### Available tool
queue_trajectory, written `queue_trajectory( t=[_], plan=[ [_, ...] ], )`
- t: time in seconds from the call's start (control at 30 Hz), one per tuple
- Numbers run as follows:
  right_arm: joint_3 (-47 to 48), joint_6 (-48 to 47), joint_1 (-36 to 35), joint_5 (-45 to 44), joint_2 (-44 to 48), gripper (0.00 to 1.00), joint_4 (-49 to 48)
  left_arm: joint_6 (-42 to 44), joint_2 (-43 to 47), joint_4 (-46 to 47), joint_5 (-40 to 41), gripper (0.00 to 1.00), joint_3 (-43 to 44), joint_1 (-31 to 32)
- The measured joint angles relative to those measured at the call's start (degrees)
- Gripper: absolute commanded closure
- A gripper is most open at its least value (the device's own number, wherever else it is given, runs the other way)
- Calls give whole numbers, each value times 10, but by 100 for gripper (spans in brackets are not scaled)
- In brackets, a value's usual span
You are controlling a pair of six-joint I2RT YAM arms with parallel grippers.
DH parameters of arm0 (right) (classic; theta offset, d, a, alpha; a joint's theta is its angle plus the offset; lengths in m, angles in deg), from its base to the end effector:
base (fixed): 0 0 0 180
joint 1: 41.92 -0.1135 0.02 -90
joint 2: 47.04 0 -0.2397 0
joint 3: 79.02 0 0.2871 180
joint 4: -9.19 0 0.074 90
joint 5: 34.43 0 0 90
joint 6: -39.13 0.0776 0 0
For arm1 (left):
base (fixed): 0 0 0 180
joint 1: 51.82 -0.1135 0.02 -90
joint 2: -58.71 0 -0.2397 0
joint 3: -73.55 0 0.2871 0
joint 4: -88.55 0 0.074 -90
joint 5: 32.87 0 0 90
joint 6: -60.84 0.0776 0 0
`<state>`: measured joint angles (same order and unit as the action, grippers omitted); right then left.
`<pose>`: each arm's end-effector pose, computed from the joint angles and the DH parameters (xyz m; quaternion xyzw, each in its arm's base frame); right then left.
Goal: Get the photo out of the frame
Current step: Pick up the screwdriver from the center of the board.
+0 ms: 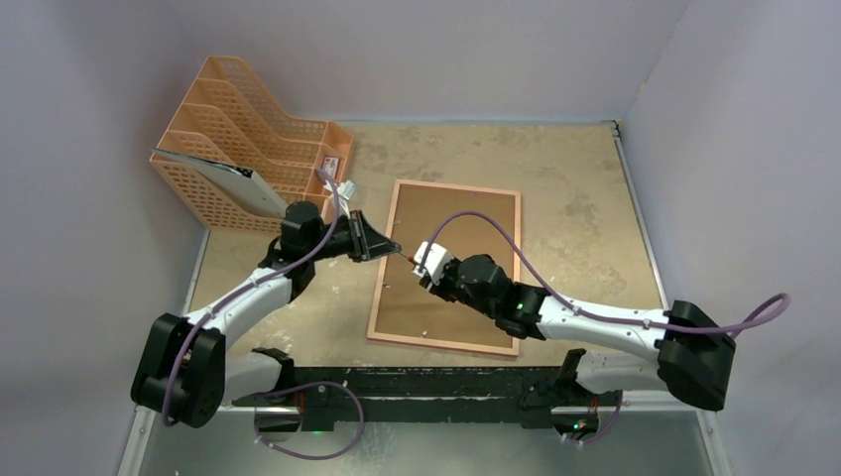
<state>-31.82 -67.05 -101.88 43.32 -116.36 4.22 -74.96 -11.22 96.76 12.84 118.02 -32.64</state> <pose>0.1867 0.2900 0.1855 -0.4434 0.6689 0.1404 0.5798 0.2851 -0.1565 0.1768 0.0459 0.7772 -0.5511 0.3003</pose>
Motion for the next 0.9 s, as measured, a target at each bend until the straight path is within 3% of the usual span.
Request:
queue_trajectory(
  t=[0.13,0.4,0.47,0.7,0.9],
  plan=[
    [-10,25,0,0,41,42,-23,9,13,2,19,100,-5,-2],
    [-19,117,12,35,96,33,-55,17,30,-1,53,100,-11,-4],
    [-5,167,48,73,92,33,-44,20,36,-9,66,100,-12,-4],
    [74,383,269,249,32,31,-16,39,57,-59,116,100,-13,-11],
    [93,540,280,392,-21,32,-15,64,85,-93,131,100,-13,-21]
  ],
)
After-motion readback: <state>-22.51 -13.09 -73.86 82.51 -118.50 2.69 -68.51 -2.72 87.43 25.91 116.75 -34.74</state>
